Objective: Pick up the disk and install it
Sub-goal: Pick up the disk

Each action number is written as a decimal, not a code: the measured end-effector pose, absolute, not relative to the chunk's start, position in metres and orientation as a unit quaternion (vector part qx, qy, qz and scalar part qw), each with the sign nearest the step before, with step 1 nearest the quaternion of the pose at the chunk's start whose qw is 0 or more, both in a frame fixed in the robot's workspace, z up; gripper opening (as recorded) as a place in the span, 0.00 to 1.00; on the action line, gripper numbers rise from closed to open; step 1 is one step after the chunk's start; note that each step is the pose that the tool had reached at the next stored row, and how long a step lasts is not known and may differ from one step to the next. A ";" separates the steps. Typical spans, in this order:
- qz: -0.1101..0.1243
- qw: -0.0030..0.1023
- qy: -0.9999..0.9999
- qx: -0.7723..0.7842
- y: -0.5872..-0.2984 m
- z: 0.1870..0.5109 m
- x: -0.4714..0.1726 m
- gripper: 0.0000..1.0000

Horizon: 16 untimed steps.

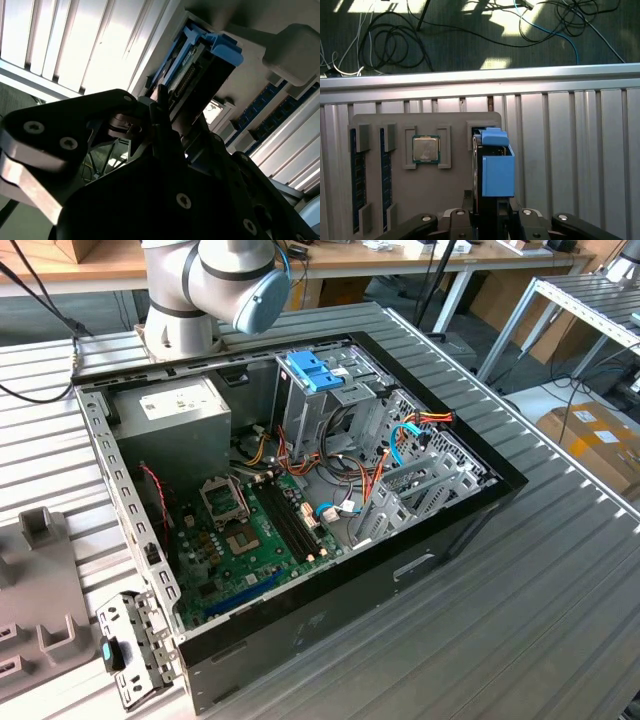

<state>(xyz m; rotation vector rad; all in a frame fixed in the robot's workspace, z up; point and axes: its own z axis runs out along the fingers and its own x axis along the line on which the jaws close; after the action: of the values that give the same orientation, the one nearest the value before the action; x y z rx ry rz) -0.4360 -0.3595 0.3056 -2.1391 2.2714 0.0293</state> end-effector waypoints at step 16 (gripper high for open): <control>0.009 0.011 0.728 -0.686 -0.359 0.313 -0.436 0.35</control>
<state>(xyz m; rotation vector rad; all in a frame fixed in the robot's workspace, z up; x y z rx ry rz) -0.4360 -0.3595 0.3127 -2.1391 2.2715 0.0294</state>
